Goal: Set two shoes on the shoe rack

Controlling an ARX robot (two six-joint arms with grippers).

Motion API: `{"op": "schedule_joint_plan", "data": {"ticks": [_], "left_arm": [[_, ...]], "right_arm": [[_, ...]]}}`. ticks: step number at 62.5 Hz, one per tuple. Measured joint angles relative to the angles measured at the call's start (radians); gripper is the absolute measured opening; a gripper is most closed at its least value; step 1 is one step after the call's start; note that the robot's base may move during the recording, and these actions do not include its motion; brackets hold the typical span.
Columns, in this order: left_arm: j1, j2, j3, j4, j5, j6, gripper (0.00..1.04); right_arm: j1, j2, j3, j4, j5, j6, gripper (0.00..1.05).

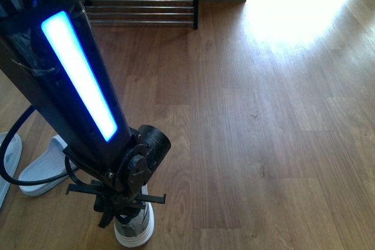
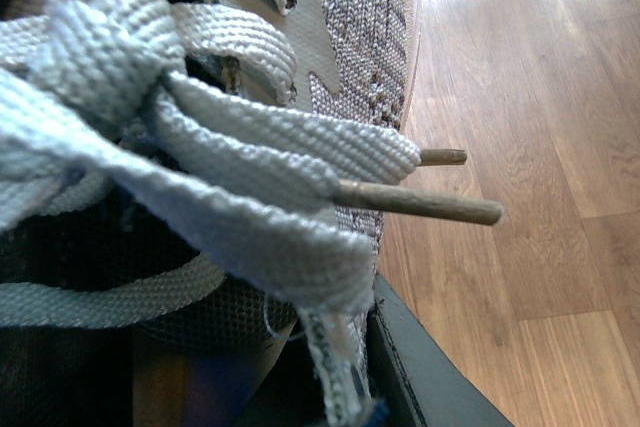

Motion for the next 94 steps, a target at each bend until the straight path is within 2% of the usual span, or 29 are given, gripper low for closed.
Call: {"op": "schedule_joint_plan", "data": {"ticks": [14, 30, 56, 68, 79, 94], "left_arm": [[0.001, -0.187, -0.086, 0.05, -0.059, 0.186, 0.02], [0.001, -0.482, -0.252, 0.155, -0.068, 0.326, 0.02], [0.083, -1.091, -0.561, 0.258, -0.14, 0.3, 0.02], [0.134, -1.408, -0.742, 0.26, -0.114, 0.242, 0.02], [0.199, -1.602, -0.83, 0.222, -0.124, 0.233, 0.02], [0.229, -1.724, -0.863, 0.208, -0.145, 0.235, 0.02]], "right_arm": [[0.0, 0.0, 0.0, 0.0, 0.0, 0.0, 0.03], [0.0, 0.0, 0.0, 0.0, 0.0, 0.0, 0.03], [0.0, 0.0, 0.0, 0.0, 0.0, 0.0, 0.03], [0.0, 0.0, 0.0, 0.0, 0.0, 0.0, 0.03], [0.0, 0.0, 0.0, 0.0, 0.0, 0.0, 0.03], [0.0, 0.0, 0.0, 0.0, 0.0, 0.0, 0.03]]}}
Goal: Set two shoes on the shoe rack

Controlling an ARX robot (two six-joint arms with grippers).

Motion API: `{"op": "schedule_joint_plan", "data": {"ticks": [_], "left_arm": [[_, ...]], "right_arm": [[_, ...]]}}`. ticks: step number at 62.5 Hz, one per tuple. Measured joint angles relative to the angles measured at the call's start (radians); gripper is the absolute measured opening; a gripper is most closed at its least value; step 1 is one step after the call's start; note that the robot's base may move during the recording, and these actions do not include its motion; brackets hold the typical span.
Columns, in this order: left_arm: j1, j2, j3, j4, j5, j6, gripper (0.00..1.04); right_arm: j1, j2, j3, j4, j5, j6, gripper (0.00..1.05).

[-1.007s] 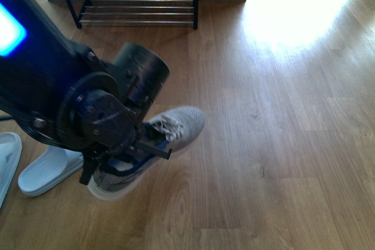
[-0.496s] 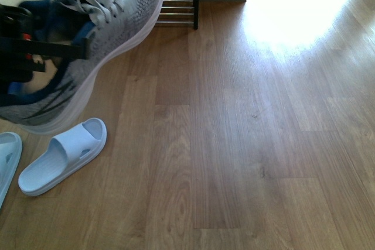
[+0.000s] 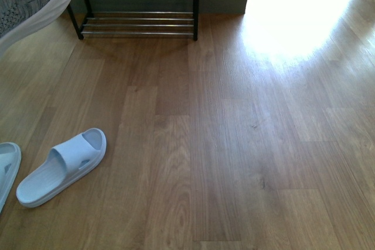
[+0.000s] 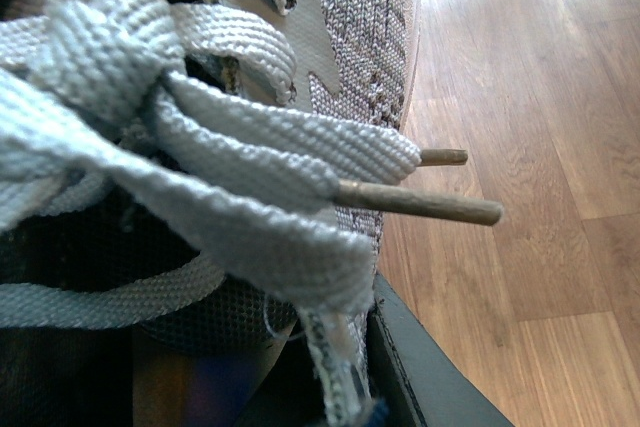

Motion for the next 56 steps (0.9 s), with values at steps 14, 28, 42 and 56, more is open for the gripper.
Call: {"op": "schedule_joint_plan", "data": {"ticks": [14, 28, 42, 56], "left_arm": [[0.0, 0.0, -0.001, 0.0, 0.003, 0.003, 0.02], [0.0, 0.0, -0.001, 0.0, 0.003, 0.004, 0.02], [0.0, 0.0, -0.001, 0.0, 0.003, 0.005, 0.02], [0.001, 0.0, -0.002, -0.001, 0.001, 0.006, 0.02]], "right_arm": [[0.0, 0.0, 0.0, 0.0, 0.0, 0.0, 0.03], [0.0, 0.0, 0.0, 0.0, 0.0, 0.0, 0.03], [0.0, 0.0, 0.0, 0.0, 0.0, 0.0, 0.03], [0.0, 0.0, 0.0, 0.0, -0.002, 0.0, 0.03]]}}
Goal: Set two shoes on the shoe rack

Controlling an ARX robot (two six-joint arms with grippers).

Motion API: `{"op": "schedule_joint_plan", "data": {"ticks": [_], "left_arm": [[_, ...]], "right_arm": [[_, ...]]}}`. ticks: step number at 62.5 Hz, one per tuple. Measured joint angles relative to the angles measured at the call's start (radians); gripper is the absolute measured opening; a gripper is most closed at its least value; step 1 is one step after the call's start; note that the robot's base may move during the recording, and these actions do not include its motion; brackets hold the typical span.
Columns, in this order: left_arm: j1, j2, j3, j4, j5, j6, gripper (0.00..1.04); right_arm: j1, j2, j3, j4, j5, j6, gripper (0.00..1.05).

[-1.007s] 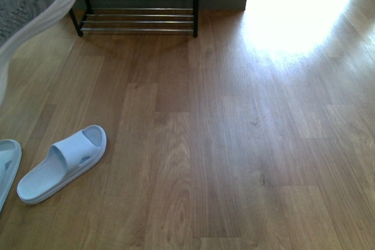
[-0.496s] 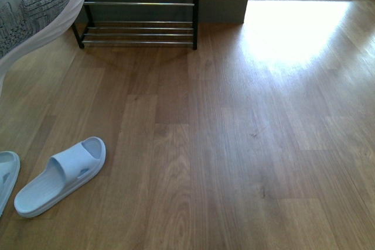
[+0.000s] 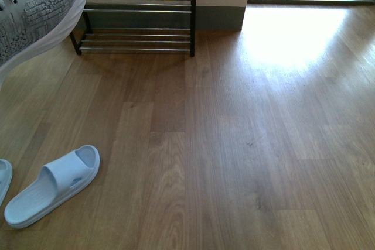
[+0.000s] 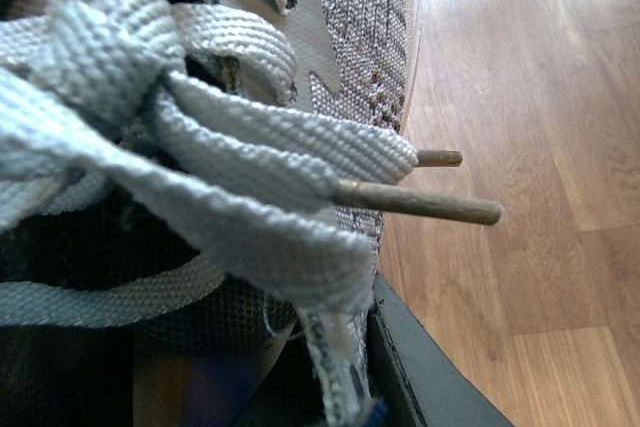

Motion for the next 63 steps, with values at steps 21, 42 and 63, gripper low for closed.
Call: {"op": "schedule_joint_plan", "data": {"ticks": [21, 42, 63], "left_arm": [[-0.001, 0.0, -0.001, -0.002, 0.008, 0.001, 0.02], [-0.001, 0.0, -0.001, -0.003, 0.002, 0.001, 0.02], [-0.001, 0.0, -0.001, -0.003, 0.003, 0.0, 0.02]], "right_arm": [[-0.003, -0.001, -0.001, 0.0, 0.009, 0.0, 0.03], [-0.001, -0.001, -0.001, -0.001, 0.002, 0.0, 0.03], [-0.001, -0.001, -0.001, -0.001, 0.002, 0.0, 0.03]]}}
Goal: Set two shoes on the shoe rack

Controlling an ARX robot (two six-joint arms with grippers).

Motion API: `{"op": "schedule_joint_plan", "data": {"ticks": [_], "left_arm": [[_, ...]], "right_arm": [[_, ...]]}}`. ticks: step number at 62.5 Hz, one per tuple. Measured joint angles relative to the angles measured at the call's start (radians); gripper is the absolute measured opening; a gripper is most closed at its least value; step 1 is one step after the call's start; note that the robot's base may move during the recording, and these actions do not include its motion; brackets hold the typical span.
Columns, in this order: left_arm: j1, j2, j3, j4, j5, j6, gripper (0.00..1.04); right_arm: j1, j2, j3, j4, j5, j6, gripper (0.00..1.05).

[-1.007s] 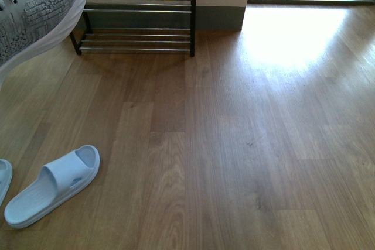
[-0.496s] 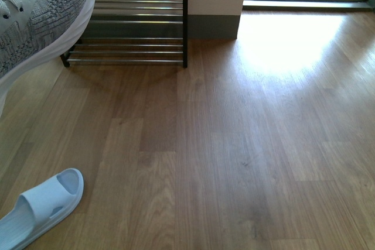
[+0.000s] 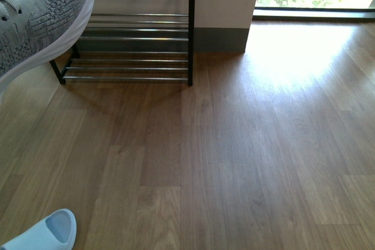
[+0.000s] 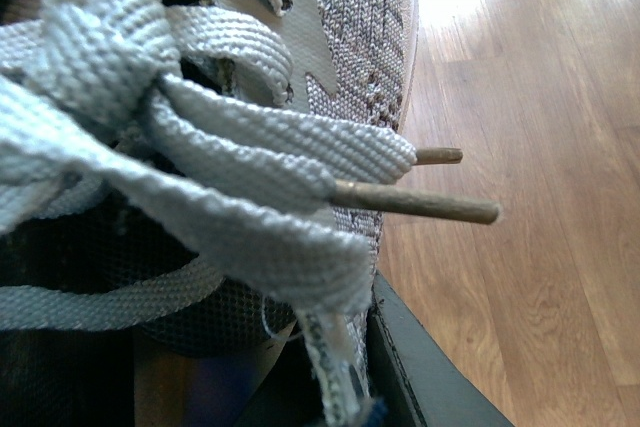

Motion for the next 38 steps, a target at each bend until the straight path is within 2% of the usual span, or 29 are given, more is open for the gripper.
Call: {"op": "schedule_joint_plan", "data": {"ticks": [38], "left_arm": [[0.0, 0.0, 0.0, -0.001, 0.006, 0.001, 0.02]], "right_arm": [[-0.002, -0.001, 0.0, 0.0, 0.004, 0.0, 0.03]]}}
